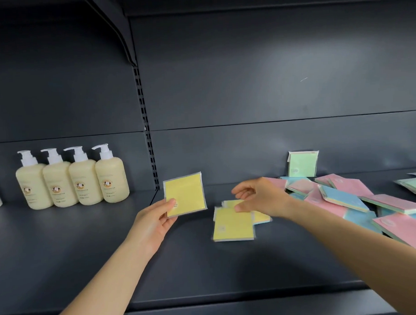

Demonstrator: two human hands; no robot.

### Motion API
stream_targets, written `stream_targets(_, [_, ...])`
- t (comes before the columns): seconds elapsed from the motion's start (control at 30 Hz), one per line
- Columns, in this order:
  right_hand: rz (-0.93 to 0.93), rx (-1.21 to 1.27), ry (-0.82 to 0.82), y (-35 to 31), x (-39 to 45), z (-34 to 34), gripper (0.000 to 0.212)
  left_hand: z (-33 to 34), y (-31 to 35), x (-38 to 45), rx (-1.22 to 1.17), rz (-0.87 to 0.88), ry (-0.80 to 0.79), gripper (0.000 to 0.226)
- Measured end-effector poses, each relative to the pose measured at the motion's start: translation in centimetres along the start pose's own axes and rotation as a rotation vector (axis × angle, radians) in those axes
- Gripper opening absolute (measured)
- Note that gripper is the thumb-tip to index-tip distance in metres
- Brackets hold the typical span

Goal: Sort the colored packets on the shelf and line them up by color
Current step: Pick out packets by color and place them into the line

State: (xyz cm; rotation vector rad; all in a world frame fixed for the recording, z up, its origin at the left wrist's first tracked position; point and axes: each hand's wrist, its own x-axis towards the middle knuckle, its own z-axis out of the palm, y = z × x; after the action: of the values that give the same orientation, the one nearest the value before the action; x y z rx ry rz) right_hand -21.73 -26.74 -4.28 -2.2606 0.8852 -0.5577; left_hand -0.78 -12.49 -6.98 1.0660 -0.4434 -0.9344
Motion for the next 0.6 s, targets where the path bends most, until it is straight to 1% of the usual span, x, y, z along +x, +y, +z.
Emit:
stream_targets(0.07, [-0.003, -0.053, 0.012, -0.1, -0.5, -0.8, 0.038, 0.8, -0.5, -0.8, 0.07, -0.017, -0.057, 0.011])
stream_targets(0.17, [0.009, -0.104, 0.04, 0.4, -2.2, -2.8, 0.034, 2.2, -1.7, -2.0, 0.261, -0.041, -0.109, 0.015])
stream_targets(0.27, [0.054, -0.149, 0.076, 1.6, -4.8, -4.9, 0.037, 3.1, -2.4, -2.6, 0.47, -0.046, -0.078, 0.017])
stream_targets(0.33, [0.108, -0.161, 0.113, 2.7, -7.0, -6.3, 0.036, 3.4, -2.5, -2.7, 0.666, -0.042, -0.048, 0.013])
stream_targets(0.4, [0.158, -0.188, 0.15, 3.6, -9.5, -7.6, 0.033, 3.5, -2.3, -2.9, 0.94, 0.005, -0.018, 0.017])
stream_targets(0.47, [0.207, -0.188, 0.168, 4.7, -12.0, -8.8, 0.038, 4.2, -2.0, -3.7, 1.205, 0.063, -0.027, 0.031])
stream_targets(0.53, [0.261, -0.189, 0.185, 5.7, -14.6, -10.0, 0.039, 4.8, -1.8, -4.8, 1.36, 0.12, 0.001, 0.043])
stream_targets(0.6, [0.306, -0.234, 0.215, 6.4, -17.2, -11.4, 0.035, 5.7, -1.7, -5.7, 1.446, 0.194, 0.056, 0.041])
